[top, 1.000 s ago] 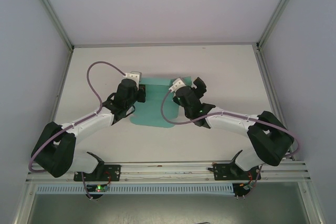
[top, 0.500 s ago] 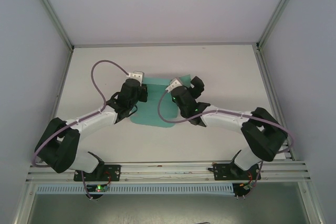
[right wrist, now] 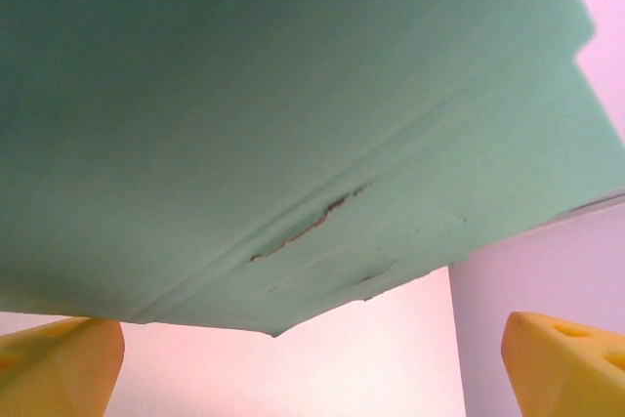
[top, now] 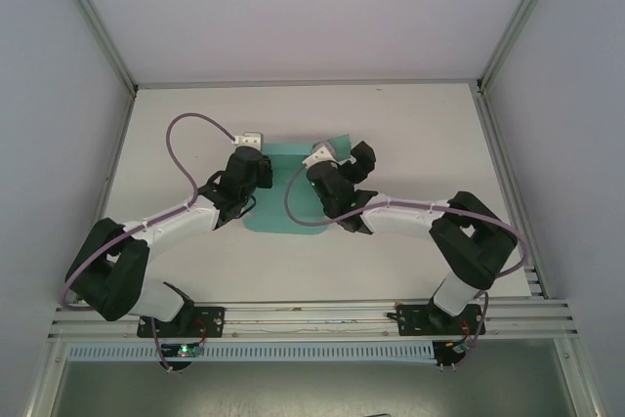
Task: Assemble paper box
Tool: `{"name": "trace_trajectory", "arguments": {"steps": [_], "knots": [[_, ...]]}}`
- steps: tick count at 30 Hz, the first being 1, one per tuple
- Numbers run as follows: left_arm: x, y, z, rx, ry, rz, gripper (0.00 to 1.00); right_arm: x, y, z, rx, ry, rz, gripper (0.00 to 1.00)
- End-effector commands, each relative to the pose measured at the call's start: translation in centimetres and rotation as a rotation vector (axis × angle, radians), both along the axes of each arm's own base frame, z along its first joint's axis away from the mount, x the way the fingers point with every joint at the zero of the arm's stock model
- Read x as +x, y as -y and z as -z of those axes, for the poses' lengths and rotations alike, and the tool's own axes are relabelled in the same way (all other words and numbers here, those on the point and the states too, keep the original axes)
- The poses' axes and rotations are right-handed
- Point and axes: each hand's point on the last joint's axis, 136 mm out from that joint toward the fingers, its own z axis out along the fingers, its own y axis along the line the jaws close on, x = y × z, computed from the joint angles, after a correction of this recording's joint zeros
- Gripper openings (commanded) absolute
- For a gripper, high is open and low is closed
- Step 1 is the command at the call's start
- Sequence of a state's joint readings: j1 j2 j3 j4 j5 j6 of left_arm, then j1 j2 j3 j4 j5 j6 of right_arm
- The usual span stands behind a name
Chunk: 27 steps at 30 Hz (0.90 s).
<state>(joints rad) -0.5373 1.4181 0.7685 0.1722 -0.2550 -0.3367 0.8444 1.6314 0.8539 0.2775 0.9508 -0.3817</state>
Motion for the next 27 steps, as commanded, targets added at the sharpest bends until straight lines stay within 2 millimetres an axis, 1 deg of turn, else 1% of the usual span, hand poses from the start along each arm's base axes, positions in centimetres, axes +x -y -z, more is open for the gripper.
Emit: {"name": "trace_trajectory", "arguments": {"steps": [1,6,9,12,16,18,19,21,24,27], "knots": [[-1.2,2.3,-0.6,-0.017,-0.009,0.089,0.00,-0.9,-0.8,-3.3,0.224,0.056,-0.071,0.98],[-1.2,1.4,-0.6,-0.021,-0.014,0.064,0.00,-4.0,2.3,-1.6,0.277,-0.075,-0.134,0.98],[-1.4,1.5,-0.7,-0.034,-0.016,0.083,0.00,-5.0,5.2,-1.5,0.390,-0.107,-0.107,0.98],[-1.6,1.9,-0.8,-0.042,-0.012,0.109,0.00,-5.1,7.8,-2.6,0.582,-0.096,-0.086,0.98],[-1.7,2.0,-0.9,-0.044,-0.015,0.119,0.00,-4.6,9.9,-5.2,0.756,-0.020,-0.109,0.98],[-1.7,2.1,-0.9,-0.053,-0.014,0.130,0.00,-4.0,11.0,-5.8,0.823,-0.019,-0.085,0.99],[-1.8,2.2,-0.9,-0.059,-0.013,0.132,0.00,-3.6,11.1,-5.8,0.859,-0.040,-0.091,0.98],[-1.8,2.3,-0.9,-0.061,-0.015,0.135,0.00,-3.1,10.7,-5.6,0.909,-0.092,-0.116,0.98],[-1.7,2.2,-1.1,-0.069,-0.011,0.125,0.00,-2.8,8.6,-4.6,0.933,-0.198,-0.187,0.96],[-1.5,2.1,-1.2,-0.078,-0.014,0.112,0.00,-3.3,5.9,-3.7,0.967,-0.307,-0.305,0.95]]}}
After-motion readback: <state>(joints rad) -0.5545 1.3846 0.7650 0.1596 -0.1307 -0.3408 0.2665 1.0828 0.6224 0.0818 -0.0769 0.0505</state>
